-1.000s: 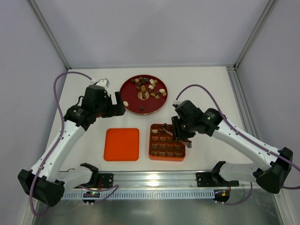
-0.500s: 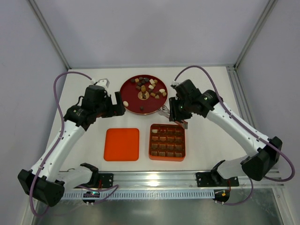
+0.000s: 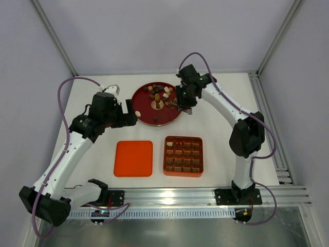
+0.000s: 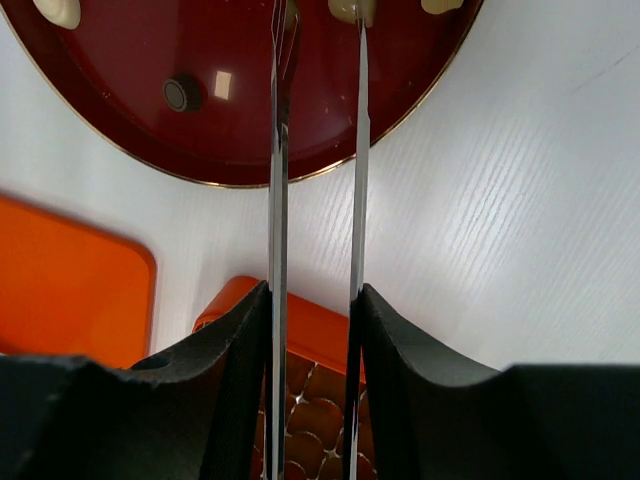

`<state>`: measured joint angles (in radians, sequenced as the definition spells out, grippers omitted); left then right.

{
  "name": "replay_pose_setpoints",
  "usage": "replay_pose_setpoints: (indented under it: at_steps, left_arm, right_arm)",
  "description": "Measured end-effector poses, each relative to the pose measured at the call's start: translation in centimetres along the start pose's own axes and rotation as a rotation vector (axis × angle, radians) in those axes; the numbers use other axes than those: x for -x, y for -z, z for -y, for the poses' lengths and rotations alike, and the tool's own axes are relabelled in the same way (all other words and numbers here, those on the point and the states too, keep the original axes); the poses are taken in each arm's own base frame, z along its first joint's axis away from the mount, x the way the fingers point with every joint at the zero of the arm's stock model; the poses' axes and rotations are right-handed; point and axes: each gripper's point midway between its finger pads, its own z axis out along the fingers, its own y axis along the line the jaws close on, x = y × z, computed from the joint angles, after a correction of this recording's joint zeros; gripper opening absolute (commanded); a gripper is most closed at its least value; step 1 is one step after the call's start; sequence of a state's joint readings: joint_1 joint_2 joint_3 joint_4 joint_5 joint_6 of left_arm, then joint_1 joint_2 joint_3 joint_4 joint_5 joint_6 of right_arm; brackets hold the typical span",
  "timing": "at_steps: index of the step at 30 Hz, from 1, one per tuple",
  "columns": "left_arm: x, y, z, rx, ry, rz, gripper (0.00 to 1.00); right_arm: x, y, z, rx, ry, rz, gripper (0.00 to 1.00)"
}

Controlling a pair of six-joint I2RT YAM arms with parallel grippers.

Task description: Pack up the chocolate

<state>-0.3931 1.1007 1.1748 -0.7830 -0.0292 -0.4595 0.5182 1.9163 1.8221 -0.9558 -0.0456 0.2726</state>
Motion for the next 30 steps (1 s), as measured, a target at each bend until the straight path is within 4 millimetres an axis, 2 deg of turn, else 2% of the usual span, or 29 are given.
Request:
replay_pose_setpoints:
  at_steps: [4,9,21,30]
  left_arm:
    - [-0.1,-0.2,0.0,0.003,-0.001,-0.005,1.0]
    - [-0.2,-0.4,-0.1,0.006,-0.005,-0.015,1.0]
    - [-0.3,-0.7,-0.2,0.011,-0.018,-0.025,1.0]
    - [-0.4,-0.8,-0.2,0.012,-0.02,-0.028,1.0]
  right_arm:
    - [1.0,-1.4,-0.1,-0.002,0.016,-0.009,0.45]
    - [2.3,-2.0,-0.3,-0.001,0.039,0.008,0.45]
    - [1.8,-3.4,0.0,-0.007,0.058,-0.025,0.45]
    - [0.7,-5.5,0.1,-0.021,0.073,-0.079,0.45]
